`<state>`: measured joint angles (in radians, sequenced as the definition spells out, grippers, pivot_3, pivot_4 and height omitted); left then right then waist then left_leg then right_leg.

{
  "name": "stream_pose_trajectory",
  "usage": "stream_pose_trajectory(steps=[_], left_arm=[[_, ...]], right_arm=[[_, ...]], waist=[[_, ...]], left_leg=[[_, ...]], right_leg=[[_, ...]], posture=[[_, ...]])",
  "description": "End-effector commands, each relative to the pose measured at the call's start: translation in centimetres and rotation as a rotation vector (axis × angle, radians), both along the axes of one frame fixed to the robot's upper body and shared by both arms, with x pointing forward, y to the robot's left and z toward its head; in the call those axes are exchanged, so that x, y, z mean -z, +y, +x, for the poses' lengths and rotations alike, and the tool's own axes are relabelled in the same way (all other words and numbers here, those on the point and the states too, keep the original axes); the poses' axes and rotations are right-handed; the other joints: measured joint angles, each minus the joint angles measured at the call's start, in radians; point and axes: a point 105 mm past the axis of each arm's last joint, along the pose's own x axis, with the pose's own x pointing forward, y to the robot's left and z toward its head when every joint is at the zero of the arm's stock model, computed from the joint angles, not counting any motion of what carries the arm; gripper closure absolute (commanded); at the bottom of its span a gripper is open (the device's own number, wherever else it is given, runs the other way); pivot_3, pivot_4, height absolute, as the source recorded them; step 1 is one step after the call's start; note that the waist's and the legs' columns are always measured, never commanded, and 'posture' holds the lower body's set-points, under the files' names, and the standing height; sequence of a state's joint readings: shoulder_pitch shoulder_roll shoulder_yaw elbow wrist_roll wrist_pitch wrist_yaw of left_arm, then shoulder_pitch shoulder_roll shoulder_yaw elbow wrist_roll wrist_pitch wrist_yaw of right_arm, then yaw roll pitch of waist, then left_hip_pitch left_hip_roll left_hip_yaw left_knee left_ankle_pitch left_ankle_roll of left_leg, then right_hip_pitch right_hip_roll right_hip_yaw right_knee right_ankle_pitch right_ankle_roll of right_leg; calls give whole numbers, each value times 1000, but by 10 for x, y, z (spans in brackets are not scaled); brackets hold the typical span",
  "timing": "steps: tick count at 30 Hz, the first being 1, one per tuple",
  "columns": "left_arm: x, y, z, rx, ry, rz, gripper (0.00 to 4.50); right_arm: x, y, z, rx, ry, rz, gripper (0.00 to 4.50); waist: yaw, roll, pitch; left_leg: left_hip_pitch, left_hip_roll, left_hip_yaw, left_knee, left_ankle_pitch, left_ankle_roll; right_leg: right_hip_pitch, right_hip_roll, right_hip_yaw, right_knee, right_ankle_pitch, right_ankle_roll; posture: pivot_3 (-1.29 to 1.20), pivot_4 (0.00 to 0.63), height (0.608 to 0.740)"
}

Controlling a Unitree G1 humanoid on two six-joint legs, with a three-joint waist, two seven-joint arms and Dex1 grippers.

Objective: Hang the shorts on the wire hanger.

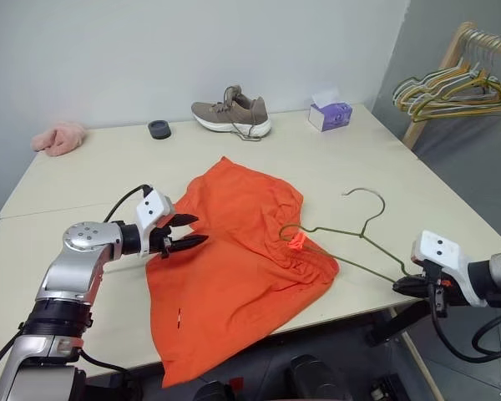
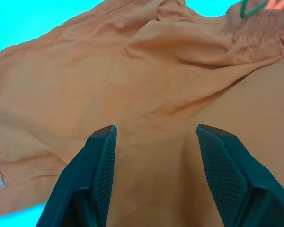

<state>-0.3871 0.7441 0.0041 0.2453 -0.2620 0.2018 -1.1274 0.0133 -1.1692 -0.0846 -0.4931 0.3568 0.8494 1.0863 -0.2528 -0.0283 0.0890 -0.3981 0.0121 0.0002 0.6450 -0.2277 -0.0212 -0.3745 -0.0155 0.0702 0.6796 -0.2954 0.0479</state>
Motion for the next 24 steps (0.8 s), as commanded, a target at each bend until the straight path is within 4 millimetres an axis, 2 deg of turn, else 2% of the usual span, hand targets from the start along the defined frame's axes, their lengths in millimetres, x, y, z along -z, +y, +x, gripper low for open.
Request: stream_pose_trajectory(steps=[1,12,16,19,21,24], left_arm=[[-10,-5,3,26,-47,5,1691],[-6,-7,1,33,-43,3,1691],[-6,-8,2,35,-44,3,1691],[-6,-10,3,39,-45,2,1691],[-6,-11,3,44,-46,2,1691],[-5,-11,3,47,-45,4,1691]], right_arm=[[6,-10,12,52,-65,-74,4500],[15,-3,-21,-145,-5,-149,4500],[15,-17,-20,-176,-44,-251,4500],[16,-27,-10,-150,-100,-317,4500],[17,-26,-9,-135,-96,-288,4500],[4,-7,-13,-69,-47,-67,4500]], waist=[[0,-1,0],[1,-2,1],[0,-2,1],[0,-3,2],[0,-3,2],[0,-4,2]], left_leg=[[0,0,0,0,0,0],[0,0,0,0,0,0],[0,0,0,0,0,0],[0,0,0,0,0,0],[0,0,1,0,0,0],[0,0,0,0,0,0]], right_leg=[[0,0,0,0,0,0],[1,0,0,0,0,0],[0,0,0,0,0,0],[0,0,0,0,0,0],[0,0,0,0,-1,0],[0,0,0,0,-1,0]], posture=[[-288,59,740],[-292,64,740],[-295,65,740],[-300,65,740],[-299,65,740],[-300,65,740]])
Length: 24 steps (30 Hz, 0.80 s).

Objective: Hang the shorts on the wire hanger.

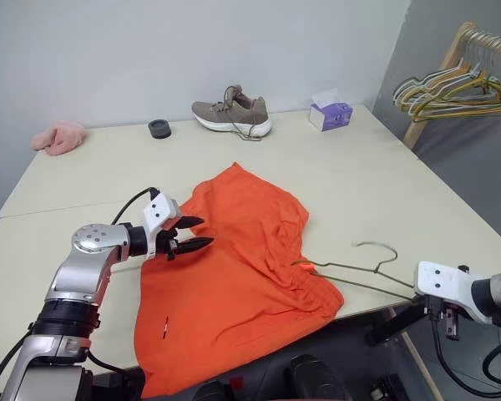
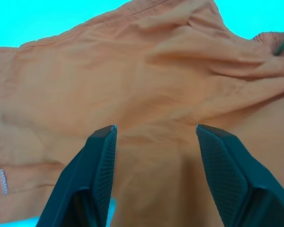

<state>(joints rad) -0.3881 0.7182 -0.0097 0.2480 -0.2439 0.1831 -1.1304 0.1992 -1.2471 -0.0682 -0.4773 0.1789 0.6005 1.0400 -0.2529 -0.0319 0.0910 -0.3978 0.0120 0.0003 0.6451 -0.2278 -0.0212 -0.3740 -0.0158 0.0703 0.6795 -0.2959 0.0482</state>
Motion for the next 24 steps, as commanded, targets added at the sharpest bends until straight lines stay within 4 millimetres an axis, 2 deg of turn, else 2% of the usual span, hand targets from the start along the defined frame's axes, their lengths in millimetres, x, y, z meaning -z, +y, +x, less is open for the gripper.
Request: stream_pose_trajectory(steps=[1,6,8,16,24], left_arm=[[-10,-3,3,23,-43,3,1691],[-10,-5,2,29,-41,4,1691],[-9,-6,2,33,-41,4,1691],[-9,-7,3,41,-39,5,1691],[-10,-7,3,43,-43,8,1691]], right_arm=[[-21,18,1,58,15,204,4500],[-28,6,1,161,65,250,4500],[-28,-2,-4,190,107,255,4500],[-22,-11,-33,194,282,225,4500],[-19,-2,-47,130,390,228,4500]], waist=[[-1,-1,0],[0,-1,1],[0,-1,1],[0,-1,1],[-1,-2,1]], left_leg=[[0,0,0,0,0,0],[0,0,0,0,0,0],[0,0,0,0,0,0],[0,0,0,0,0,0],[0,0,1,0,0,0]], right_leg=[[0,0,0,0,0,0],[0,0,0,0,0,0],[0,0,0,0,0,0],[0,0,0,0,0,0],[0,1,0,0,0,-1]], posture=[[-300,65,740],[-302,69,740],[-302,69,740],[-308,74,740],[-300,75,740]])
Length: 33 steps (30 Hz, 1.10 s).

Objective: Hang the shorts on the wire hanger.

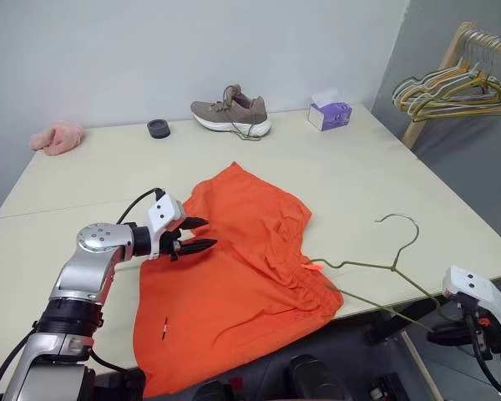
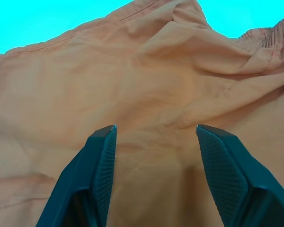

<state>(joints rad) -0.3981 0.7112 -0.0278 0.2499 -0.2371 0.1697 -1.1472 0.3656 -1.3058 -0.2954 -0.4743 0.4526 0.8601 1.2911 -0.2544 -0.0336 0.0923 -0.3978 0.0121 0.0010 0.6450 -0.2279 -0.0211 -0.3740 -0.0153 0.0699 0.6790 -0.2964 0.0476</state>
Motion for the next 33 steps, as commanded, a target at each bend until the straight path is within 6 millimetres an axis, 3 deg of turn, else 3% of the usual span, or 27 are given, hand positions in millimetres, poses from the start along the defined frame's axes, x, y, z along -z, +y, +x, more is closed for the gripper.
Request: stream_pose_trajectory(steps=[1,6,12,23,26,30,33], left_arm=[[-11,-1,4,6,-43,0,1691],[-10,-1,4,3,-45,-1,1691],[-10,-1,4,1,-46,-2,1691],[-9,-2,3,0,-52,-4,1691],[-9,-2,3,0,-55,-5,1691],[-8,-3,1,2,-51,-9,1691],[-7,-5,-2,14,-34,-16,1691]], right_arm=[[-8,7,-2,-59,14,12,4500],[-4,15,-7,-49,107,60,4500],[4,24,4,55,161,120,4500],[-6,62,23,185,247,322,4500],[-1,62,19,218,282,308,4500],[12,58,-2,173,330,238,4500],[9,64,4,201,325,283,4500]], waist=[[0,0,0],[0,-2,1],[1,-2,2],[2,-1,3],[6,-1,3],[15,-1,3],[12,-1,3]], left_leg=[[0,0,0,0,0,0],[0,0,0,0,0,0],[0,0,0,0,0,0],[0,0,-1,0,0,0],[-1,0,-1,0,0,0],[-2,-1,-2,0,0,1],[-2,-1,-1,0,-1,1]], right_leg=[[0,0,0,0,0,0],[0,0,0,0,0,0],[0,0,0,0,0,0],[0,-1,0,0,0,0],[0,-1,0,0,0,0],[-1,-1,0,0,0,1],[-1,-2,0,0,-1,1]], posture=[[-300,75,740],[-293,77,740],[-285,77,740],[-270,69,740],[-264,66,740],[-261,66,740],[-263,65,740]])
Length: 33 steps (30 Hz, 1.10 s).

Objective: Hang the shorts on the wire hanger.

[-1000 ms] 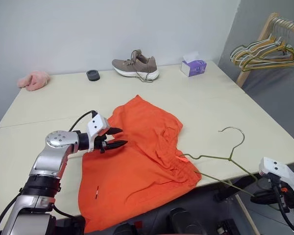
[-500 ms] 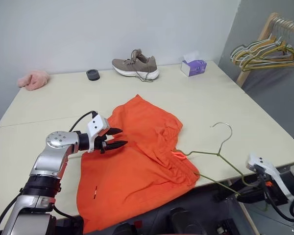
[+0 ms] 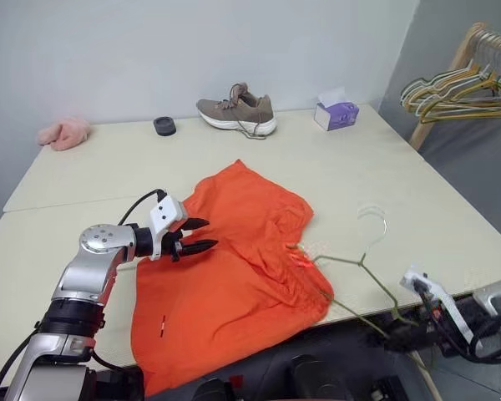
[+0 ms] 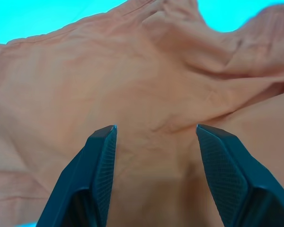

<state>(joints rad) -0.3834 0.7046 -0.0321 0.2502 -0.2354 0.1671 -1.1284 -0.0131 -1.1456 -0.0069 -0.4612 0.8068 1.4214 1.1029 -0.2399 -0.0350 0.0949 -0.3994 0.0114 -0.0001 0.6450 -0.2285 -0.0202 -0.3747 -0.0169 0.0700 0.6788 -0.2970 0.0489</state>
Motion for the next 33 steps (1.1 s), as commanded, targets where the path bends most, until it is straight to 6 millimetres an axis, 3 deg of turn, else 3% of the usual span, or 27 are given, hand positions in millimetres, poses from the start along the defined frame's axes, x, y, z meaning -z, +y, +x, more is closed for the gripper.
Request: stream_pose_trajectory(steps=[1,5,12,15,17,20,23,25,29,33], left_arm=[[-12,-5,-2,30,-41,-14,1691],[-15,-5,0,24,-50,-19,1691],[-18,-4,1,19,-58,-26,1691],[-20,-3,4,2,-70,-34,1691],[-21,-2,5,-10,-79,-35,1691],[-24,0,10,-37,-95,-45,1691],[-26,2,11,-47,-100,-51,1691],[-26,2,11,-50,-98,-54,1691],[-26,3,11,-56,-97,-56,1691],[-26,4,10,-57,-95,-55,1691]], right_arm=[[-7,8,11,34,-40,38,4500],[-2,7,32,168,-43,15,4500],[-12,23,79,359,-111,173,4500],[-39,33,90,355,-160,310,4500],[-51,36,88,318,-187,336,4500],[-54,44,59,151,-173,291,4500],[-41,45,17,-58,-143,131,4500],[-30,39,5,-126,-142,52,4500],[-12,23,19,-57,-183,-24,4500],[-10,19,42,82,-177,-2,4500]], waist=[[-7,0,0],[-11,0,0],[-10,0,0],[-11,1,1],[-10,1,1],[-6,1,1],[1,2,1],[6,2,1],[0,1,1],[-7,1,1]], left_leg=[[0,0,0,0,0,0],[1,0,0,0,0,0],[0,0,0,0,0,0],[0,0,1,0,0,0],[0,0,1,0,0,0],[-1,0,0,0,0,1],[-1,0,0,-1,-2,2],[-2,0,0,-1,-3,2],[-1,0,4,1,-4,2],[1,0,4,2,-3,3]], right_leg=[[0,0,0,0,0,0],[1,0,1,0,1,0],[0,0,1,0,1,0],[0,0,1,0,1,0],[0,0,1,0,1,0],[0,1,1,0,0,1],[-1,0,0,0,-1,3],[-1,0,0,-1,-2,4],[-1,-2,0,-1,-2,4],[0,-2,1,-1,1,5]], posture=[[-263,65,740],[-261,63,740],[-262,64,740],[-264,64,740],[-266,65,740],[-264,65,740],[-266,66,740],[-264,67,740],[-263,67,740],[-263,67,740]])
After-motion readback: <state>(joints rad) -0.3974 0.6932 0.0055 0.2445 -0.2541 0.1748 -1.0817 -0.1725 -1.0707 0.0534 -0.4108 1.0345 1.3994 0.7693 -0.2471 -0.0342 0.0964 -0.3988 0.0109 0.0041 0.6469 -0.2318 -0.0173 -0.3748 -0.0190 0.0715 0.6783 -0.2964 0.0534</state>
